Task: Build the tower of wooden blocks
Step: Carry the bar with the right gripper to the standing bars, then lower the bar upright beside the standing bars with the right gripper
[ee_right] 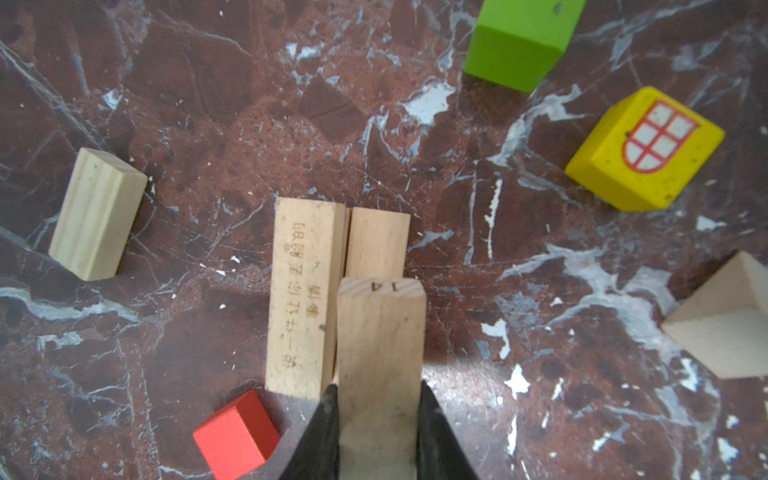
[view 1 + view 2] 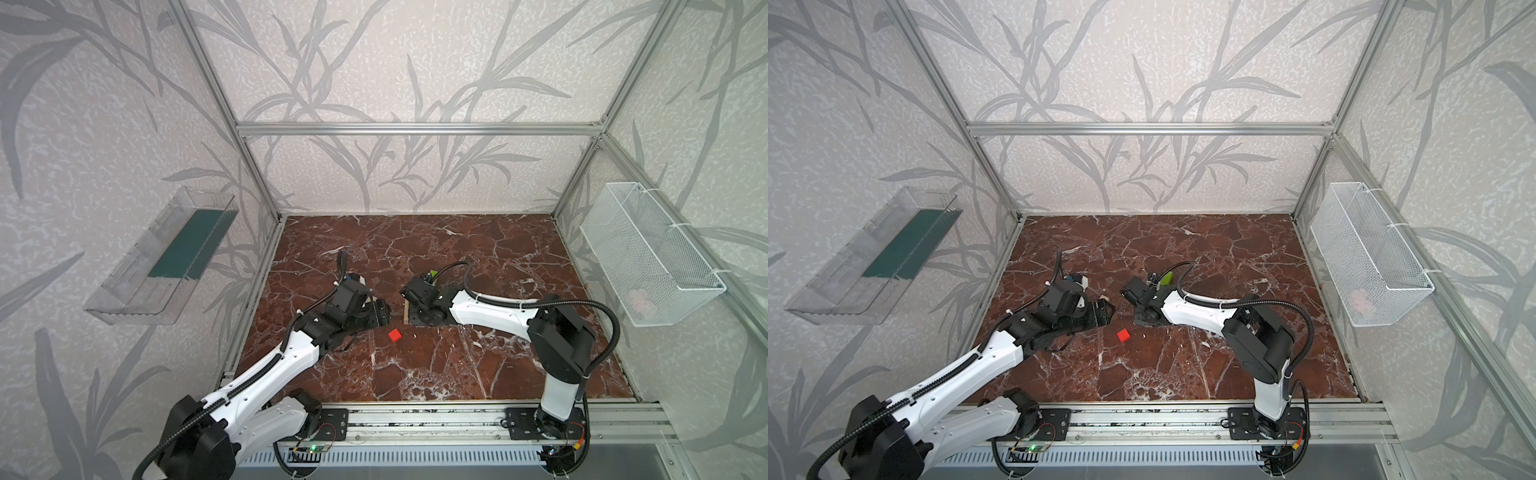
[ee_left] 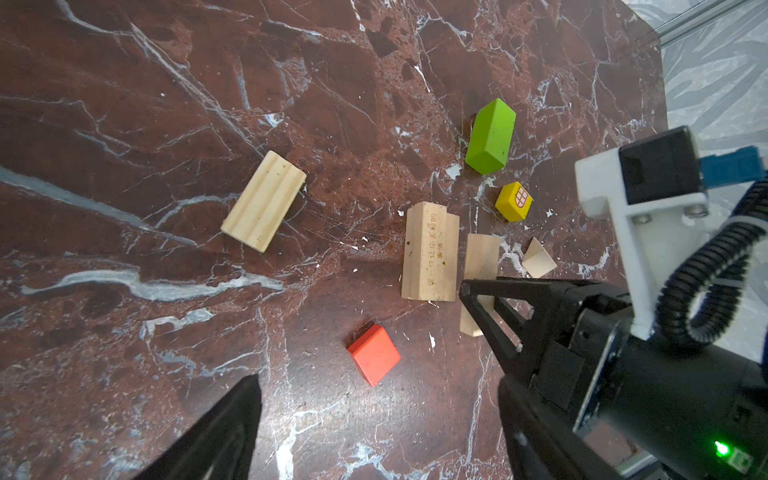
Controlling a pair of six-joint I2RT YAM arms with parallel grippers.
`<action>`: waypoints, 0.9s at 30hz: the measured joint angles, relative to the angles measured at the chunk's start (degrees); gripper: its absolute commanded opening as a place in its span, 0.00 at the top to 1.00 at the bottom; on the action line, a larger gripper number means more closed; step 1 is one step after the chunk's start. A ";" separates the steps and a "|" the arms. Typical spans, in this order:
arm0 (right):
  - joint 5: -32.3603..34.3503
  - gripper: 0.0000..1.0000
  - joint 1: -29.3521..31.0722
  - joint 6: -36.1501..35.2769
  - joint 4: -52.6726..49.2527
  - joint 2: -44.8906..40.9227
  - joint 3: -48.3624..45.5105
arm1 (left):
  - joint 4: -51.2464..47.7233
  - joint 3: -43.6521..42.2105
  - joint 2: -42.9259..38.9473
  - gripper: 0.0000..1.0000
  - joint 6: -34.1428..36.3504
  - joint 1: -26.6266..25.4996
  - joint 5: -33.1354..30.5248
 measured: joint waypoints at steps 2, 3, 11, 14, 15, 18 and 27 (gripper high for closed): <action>0.04 0.81 -0.09 0.15 0.11 0.52 0.31 | 0.00 -0.28 -0.44 0.13 0.00 0.31 0.04; 0.09 0.81 -0.13 0.26 0.28 0.63 0.33 | 0.07 -0.46 -0.63 0.13 0.00 0.48 0.04; 0.02 0.81 -0.63 0.59 1.11 1.18 0.63 | 0.04 -0.87 -1.05 0.13 -0.02 1.14 0.09; 0.00 0.81 -0.81 0.68 1.18 1.25 0.63 | 0.04 -0.87 -1.05 0.13 -0.02 1.20 0.11; -0.02 0.81 -0.90 0.70 1.20 1.29 0.63 | 0.04 -0.87 -1.05 0.13 -0.02 1.25 0.15; -0.09 0.81 -1.25 0.74 1.36 1.66 0.85 | 0.04 -0.87 -1.05 0.13 -0.04 1.38 0.31; -0.35 0.79 -1.44 0.74 2.01 2.40 1.42 | 0.07 -0.87 -1.05 0.13 -0.04 1.60 0.74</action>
